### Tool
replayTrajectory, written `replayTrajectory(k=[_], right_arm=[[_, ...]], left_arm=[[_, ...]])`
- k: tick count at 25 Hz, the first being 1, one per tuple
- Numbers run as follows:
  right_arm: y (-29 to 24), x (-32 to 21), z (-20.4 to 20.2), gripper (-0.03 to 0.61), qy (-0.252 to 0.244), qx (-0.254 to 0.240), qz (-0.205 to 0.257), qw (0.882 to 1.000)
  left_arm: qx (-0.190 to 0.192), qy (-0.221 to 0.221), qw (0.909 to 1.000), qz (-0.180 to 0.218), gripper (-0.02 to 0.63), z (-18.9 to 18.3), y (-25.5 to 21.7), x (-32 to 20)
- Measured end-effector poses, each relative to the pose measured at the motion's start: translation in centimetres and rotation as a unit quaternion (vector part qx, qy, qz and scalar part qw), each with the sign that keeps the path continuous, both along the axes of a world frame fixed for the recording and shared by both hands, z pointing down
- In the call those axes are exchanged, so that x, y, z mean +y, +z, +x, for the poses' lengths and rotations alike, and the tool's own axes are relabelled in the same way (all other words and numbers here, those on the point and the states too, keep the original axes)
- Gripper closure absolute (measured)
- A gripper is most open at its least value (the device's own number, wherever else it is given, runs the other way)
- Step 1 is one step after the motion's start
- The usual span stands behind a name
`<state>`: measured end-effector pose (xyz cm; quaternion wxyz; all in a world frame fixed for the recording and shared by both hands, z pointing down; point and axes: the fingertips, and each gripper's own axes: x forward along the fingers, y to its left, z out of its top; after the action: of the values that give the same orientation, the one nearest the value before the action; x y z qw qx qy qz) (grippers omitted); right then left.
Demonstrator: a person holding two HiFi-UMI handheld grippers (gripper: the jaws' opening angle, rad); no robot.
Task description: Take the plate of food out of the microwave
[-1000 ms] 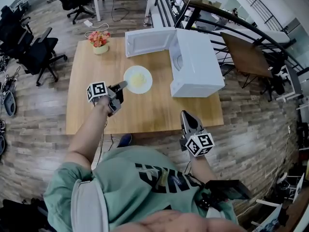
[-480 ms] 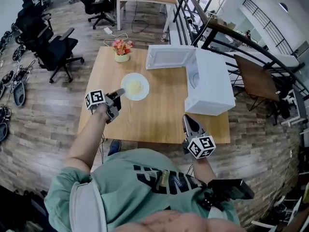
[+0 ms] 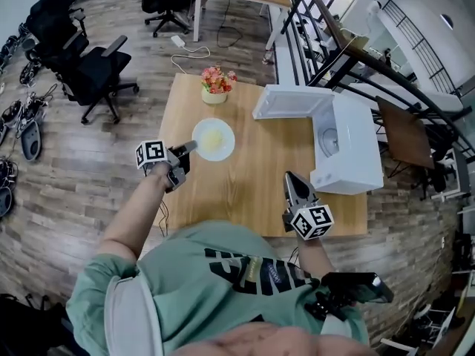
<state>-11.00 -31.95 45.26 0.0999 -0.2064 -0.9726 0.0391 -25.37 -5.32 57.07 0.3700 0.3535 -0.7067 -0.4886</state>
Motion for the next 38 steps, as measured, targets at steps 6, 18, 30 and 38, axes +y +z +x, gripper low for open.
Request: replayTrajectory(k=[6, 18, 30, 38], right_arm=[[0.1, 6.3, -6.4, 0.572, 0.0, 0.002, 0.006, 1.0], [4.0, 12.9, -15.6, 0.572, -0.048, 0.036, 0.006, 0.998], [8.6, 15.6, -22.5, 0.572, -0.134, 0.057, 0.008, 0.989], [12.0, 15.6, -24.1, 0.572, -0.144, 0.079, -0.008, 0.986]], left_arm=[[0.022, 0.033, 0.9992, -0.007, 0.604, -3.9, 2.9, 4.5], [0.035, 0.017, 0.9992, -0.006, 0.604, -9.2, 8.1, 8.2], [0.058, -0.047, 0.9971, -0.012, 0.604, -13.2, 13.0, 9.8], [0.082, -0.056, 0.9948, -0.025, 0.604, -14.3, 16.5, 9.7]])
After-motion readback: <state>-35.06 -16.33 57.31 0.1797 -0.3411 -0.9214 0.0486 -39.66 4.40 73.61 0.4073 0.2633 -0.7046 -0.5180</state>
